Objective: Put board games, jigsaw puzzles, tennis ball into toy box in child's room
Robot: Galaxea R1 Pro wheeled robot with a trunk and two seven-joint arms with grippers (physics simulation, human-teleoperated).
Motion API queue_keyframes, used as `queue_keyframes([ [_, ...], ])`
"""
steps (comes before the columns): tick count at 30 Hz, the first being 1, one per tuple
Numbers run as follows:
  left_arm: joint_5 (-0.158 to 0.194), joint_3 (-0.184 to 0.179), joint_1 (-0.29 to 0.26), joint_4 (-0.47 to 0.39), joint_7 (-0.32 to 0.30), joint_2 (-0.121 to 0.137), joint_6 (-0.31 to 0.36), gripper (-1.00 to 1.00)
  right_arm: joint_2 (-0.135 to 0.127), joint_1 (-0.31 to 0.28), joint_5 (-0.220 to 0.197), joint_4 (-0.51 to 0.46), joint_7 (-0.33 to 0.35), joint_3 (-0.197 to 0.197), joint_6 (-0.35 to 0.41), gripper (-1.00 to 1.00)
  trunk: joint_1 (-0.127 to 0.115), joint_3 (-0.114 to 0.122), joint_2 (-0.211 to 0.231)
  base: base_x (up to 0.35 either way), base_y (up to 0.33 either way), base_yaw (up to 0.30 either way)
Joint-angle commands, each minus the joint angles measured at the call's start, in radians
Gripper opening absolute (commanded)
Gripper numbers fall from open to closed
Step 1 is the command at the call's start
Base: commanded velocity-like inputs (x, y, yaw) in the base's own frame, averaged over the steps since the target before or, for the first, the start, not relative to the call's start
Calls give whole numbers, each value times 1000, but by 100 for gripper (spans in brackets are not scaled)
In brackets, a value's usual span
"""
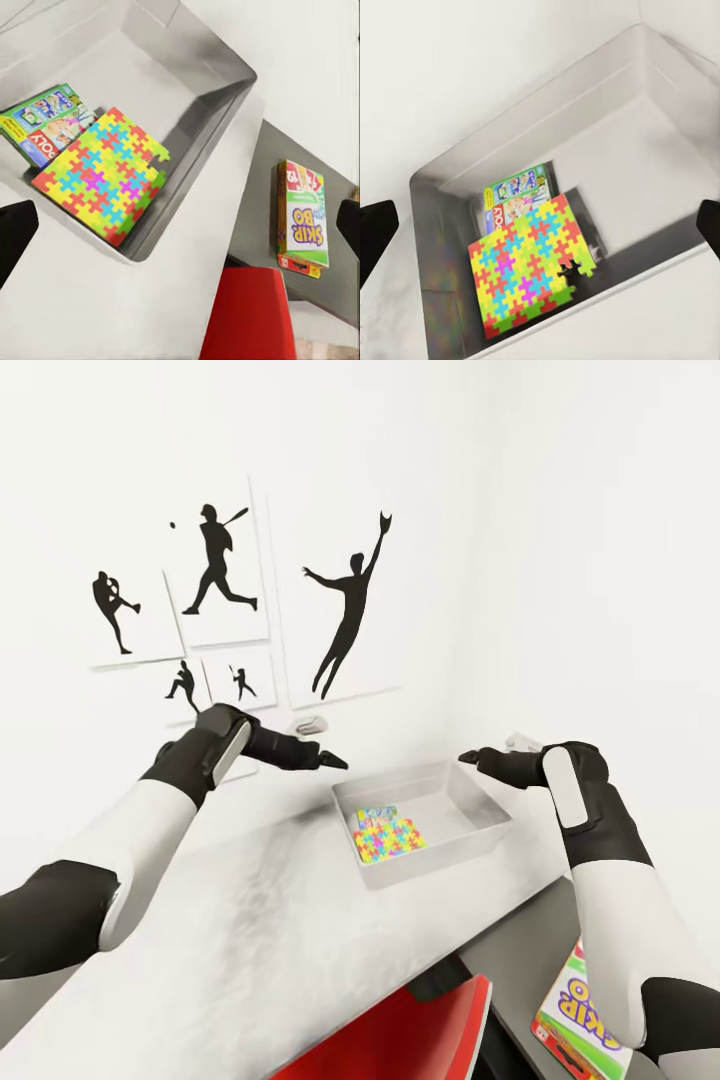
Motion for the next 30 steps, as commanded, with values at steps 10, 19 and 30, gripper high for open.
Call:
queue_keyframes([
  [10, 8, -24, 0, -1, -19, 3, 5, 100, 0, -1, -9, 0, -8, -1, 4, 100, 1, 14, -2, 0, 0, 0],
  [19, 7, -25, 0, -1, -19, 5, 5, 100, 0, -1, -9, 0, -8, 1, 4, 100, 1, 29, -2, 0, 0, 0],
  [30, 7, -26, 0, -1, -20, 5, 5, 100, 0, -1, -10, 4, -8, 1, 4, 100, 1, 48, -2, 0, 0, 47],
])
